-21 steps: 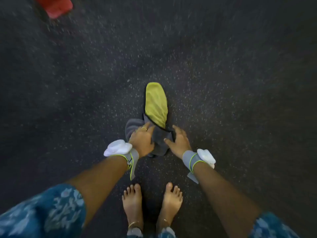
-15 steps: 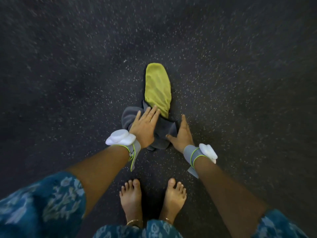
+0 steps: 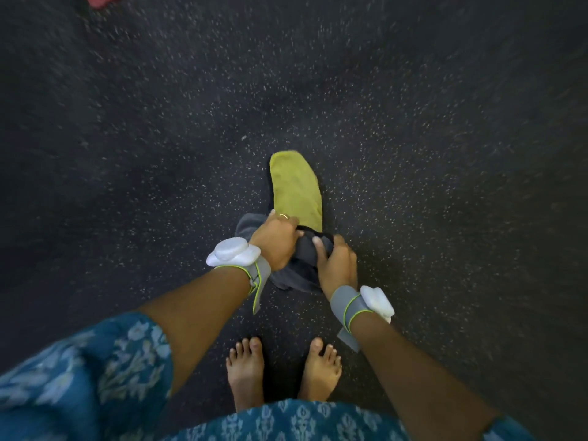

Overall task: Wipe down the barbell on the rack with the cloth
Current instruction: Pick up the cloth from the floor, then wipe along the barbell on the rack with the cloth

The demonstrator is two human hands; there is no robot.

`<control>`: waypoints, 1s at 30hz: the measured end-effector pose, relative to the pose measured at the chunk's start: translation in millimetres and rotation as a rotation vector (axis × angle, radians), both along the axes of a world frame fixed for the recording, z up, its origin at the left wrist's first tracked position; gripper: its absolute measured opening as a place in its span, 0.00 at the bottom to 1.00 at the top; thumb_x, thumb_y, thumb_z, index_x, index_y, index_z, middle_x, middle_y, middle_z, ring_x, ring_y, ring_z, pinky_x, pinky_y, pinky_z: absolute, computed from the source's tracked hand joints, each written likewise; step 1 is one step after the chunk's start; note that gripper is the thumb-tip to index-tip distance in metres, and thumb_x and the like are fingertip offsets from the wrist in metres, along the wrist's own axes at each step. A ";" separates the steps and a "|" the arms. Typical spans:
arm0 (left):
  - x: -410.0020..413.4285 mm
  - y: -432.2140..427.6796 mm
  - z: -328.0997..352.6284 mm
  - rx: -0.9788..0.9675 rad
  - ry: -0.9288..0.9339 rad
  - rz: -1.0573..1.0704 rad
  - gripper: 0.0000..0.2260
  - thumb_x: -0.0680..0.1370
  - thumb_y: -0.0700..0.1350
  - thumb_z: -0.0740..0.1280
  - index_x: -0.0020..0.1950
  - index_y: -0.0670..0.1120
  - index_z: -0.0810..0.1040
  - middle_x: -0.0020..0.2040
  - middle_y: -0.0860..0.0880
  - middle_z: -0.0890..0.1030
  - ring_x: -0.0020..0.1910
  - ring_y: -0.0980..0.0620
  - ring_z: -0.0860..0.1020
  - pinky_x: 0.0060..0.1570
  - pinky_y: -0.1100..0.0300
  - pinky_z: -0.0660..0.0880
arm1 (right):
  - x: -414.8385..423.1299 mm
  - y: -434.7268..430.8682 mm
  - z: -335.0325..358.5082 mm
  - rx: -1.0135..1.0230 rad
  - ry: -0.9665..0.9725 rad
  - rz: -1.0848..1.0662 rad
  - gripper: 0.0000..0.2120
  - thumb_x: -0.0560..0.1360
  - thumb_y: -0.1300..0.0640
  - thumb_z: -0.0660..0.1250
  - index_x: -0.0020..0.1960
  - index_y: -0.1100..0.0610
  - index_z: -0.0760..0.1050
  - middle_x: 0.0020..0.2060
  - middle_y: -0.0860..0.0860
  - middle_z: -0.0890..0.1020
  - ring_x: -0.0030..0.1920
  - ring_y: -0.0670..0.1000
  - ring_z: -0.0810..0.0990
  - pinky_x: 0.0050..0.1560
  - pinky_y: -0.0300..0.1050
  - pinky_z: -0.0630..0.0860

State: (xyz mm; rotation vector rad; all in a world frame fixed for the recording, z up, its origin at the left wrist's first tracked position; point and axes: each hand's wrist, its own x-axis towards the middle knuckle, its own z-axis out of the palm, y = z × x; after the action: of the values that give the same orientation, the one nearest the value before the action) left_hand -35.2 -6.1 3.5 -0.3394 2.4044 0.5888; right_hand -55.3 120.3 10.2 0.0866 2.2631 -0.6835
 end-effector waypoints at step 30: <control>-40.0 -87.4 775.2 -0.551 0.848 -0.004 0.23 0.80 0.61 0.51 0.60 0.42 0.66 0.51 0.42 0.78 0.50 0.39 0.77 0.43 0.51 0.70 | -97.7 -85.8 774.7 -0.417 0.865 0.211 0.18 0.83 0.50 0.52 0.66 0.60 0.66 0.56 0.65 0.77 0.58 0.66 0.74 0.51 0.53 0.69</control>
State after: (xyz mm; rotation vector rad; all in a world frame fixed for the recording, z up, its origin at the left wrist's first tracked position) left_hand -75.2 -93.5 778.7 -0.3549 3.3795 0.0227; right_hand -152.9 34.4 785.0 -0.7751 2.7895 -1.2212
